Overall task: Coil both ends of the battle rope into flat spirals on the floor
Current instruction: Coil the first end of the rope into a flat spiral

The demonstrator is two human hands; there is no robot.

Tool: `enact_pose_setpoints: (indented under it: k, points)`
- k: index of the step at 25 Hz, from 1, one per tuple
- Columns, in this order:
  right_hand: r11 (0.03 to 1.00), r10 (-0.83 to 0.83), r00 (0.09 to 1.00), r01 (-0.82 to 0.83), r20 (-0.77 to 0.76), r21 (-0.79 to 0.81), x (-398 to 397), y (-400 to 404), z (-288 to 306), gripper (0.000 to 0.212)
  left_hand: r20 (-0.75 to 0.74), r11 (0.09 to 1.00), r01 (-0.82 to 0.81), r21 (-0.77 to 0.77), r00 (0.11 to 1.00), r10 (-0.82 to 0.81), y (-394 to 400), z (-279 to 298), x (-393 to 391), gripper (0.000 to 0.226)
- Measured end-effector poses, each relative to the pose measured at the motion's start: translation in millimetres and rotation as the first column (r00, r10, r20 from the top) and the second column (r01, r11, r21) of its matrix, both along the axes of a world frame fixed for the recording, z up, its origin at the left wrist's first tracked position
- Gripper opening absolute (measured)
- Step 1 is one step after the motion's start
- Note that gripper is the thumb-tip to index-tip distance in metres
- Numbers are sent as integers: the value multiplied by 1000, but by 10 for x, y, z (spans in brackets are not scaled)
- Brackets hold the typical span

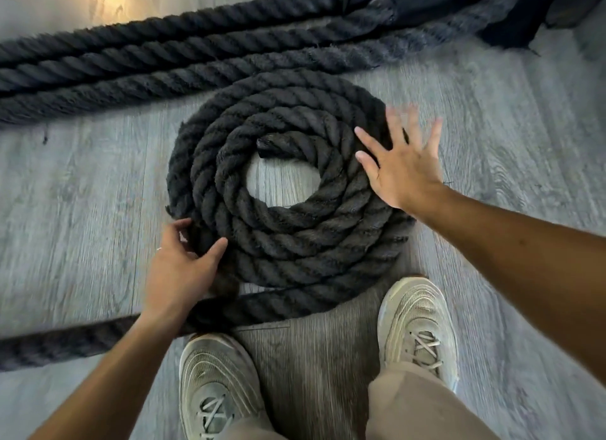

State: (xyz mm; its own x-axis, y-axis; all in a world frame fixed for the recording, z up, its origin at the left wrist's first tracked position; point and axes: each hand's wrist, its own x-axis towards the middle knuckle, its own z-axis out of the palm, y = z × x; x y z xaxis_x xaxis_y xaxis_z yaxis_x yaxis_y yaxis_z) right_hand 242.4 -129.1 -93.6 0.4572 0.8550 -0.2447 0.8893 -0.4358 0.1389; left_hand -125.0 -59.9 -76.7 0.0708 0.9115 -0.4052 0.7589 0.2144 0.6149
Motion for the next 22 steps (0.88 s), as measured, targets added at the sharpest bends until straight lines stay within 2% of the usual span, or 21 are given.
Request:
enact_pose_setpoints:
  k: [1, 3, 5, 7, 9, 10, 12, 14, 16, 19, 22]
  points:
    - [996, -91, 995, 91, -45, -4, -54, 20, 18, 59, -26, 1000, 6, 1, 1000, -6, 4, -15, -18, 49]
    - [964, -240, 936, 261, -256, 50, -309, -68, 18, 60, -59, 999, -5, 45, 998, 8, 184, -68, -22, 34]
    - [896, -328, 828, 426, -455, 128, -617, -258, 34, 65, 74, 996, -84, 21, 994, 82, 536, -88, 46, 27]
    - [781, -427, 705, 604, -567, 162, -770, -416, 89, 72, 220, 987, -146, -70, 963, 158, 929, -83, 166, 31]
    - [660, -535, 566, 743, -628, 107, -766, -506, 138, 76, 197, 989, -122, -82, 971, 136, 1195, -118, 245, 43]
    - [635, -561, 525, 769, -640, 74, -744, -536, 150, 76, 168, 995, -89, -56, 981, 97, 1259, -144, 259, 48]
    - [667, -565, 539, 744, -625, 38, -716, -564, 153, 76, 98, 1000, -29, 13, 995, 27, 1302, -228, 266, 52]
    - [720, -534, 591, 693, -604, 41, -662, -522, 128, 75, 94, 999, -34, 2, 995, 34, 1269, -268, 259, 53]
    - [774, -496, 650, 631, -576, 45, -508, -421, 107, 74, 124, 995, -96, -30, 987, 99, 1134, -255, 223, 53]
    - [849, -413, 697, 528, -586, 29, -98, -145, 152, 72, 260, 968, -233, -89, 933, 249, 592, -238, 125, 51]
    - [882, -315, 716, 463, -623, 86, 223, 104, 211, 73, 262, 934, -312, -172, 900, 349, 9, -270, 27, 49]
